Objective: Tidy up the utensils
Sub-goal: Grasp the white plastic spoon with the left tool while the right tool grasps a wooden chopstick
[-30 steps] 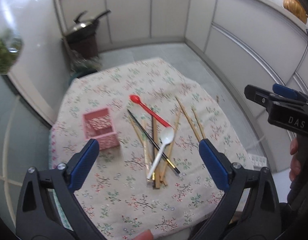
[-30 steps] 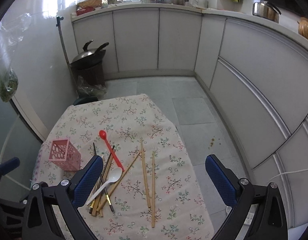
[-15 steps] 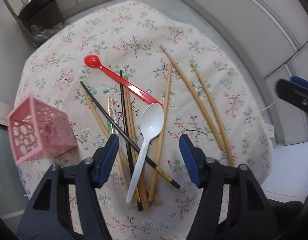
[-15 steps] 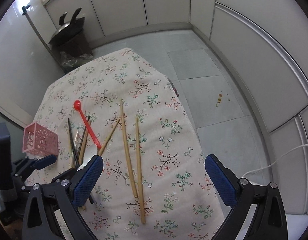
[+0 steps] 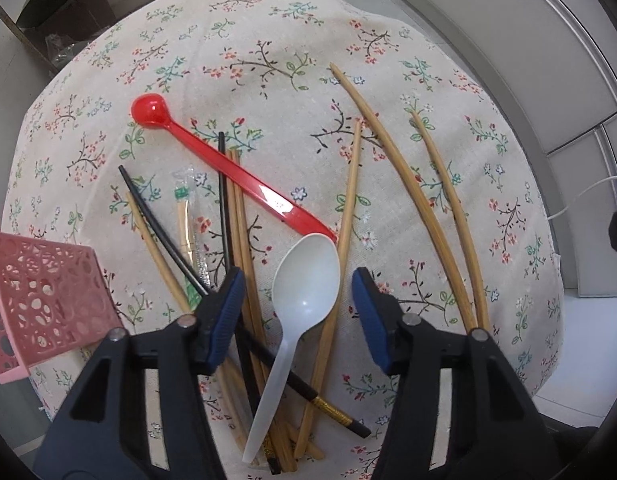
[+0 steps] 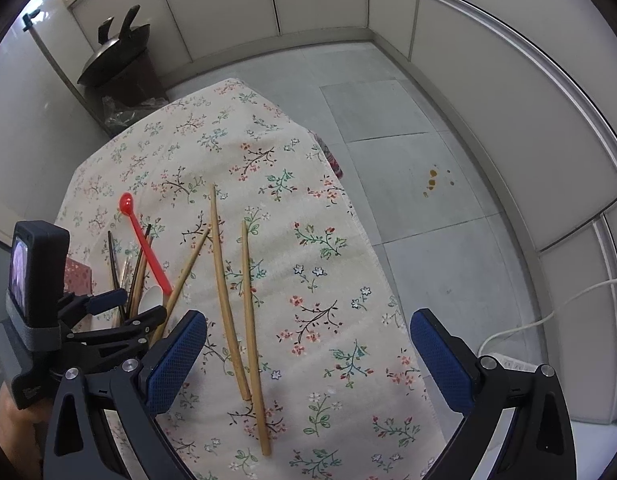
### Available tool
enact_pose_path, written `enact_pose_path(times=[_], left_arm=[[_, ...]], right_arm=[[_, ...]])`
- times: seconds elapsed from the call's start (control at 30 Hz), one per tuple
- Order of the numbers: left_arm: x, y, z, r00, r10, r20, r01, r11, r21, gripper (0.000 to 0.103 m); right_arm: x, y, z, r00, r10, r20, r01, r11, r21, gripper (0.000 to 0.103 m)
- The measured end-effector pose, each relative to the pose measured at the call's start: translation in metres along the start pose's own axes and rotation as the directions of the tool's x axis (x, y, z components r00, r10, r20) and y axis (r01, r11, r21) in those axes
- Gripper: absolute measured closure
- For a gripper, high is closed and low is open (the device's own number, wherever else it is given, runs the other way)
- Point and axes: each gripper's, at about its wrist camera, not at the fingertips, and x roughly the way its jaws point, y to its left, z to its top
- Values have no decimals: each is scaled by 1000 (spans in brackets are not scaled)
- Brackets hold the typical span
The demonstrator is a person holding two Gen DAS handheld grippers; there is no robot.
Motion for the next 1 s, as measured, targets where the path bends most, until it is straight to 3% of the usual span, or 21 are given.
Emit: enact_pose_path(times=[0.13,0.23,0.4,0.6,0.7,0.83,0.97,1.0], left_arm=[[7,3,3,1000,-10,-8,10,1000,-12,54],[6,3,5,1000,-25,-8,25,1000,-17,64],[7,2,5,999,-37,2,37,999,-19,65],[-40,11,-10,993,-57,101,61,998,-33,65],[-67,16,-19,982,-66,178,73,997,-35,65],[-100,25,-33,960,-79,270,92,995,-39,65],[-122,41,-45,933,-96,347,126,990,-64,65],[-127,46,-49,926,-102,363,138,988,-72,65]], right_arm=[[0,0,-1,1000,1,1,-1,1000,1,1],[2,0,-1,1000,-4,-2,4,1000,3,1],[6,-1,-1,1000,-12,-8,12,1000,14,1],[18,2,4,999,-16,-28,16,1000,24,1],[29,7,8,999,12,-45,-11,999,37,4],[52,18,14,995,52,-88,-48,998,44,24],[82,27,19,986,88,-142,-81,995,53,54],[87,28,20,985,93,-148,-86,995,57,57]])
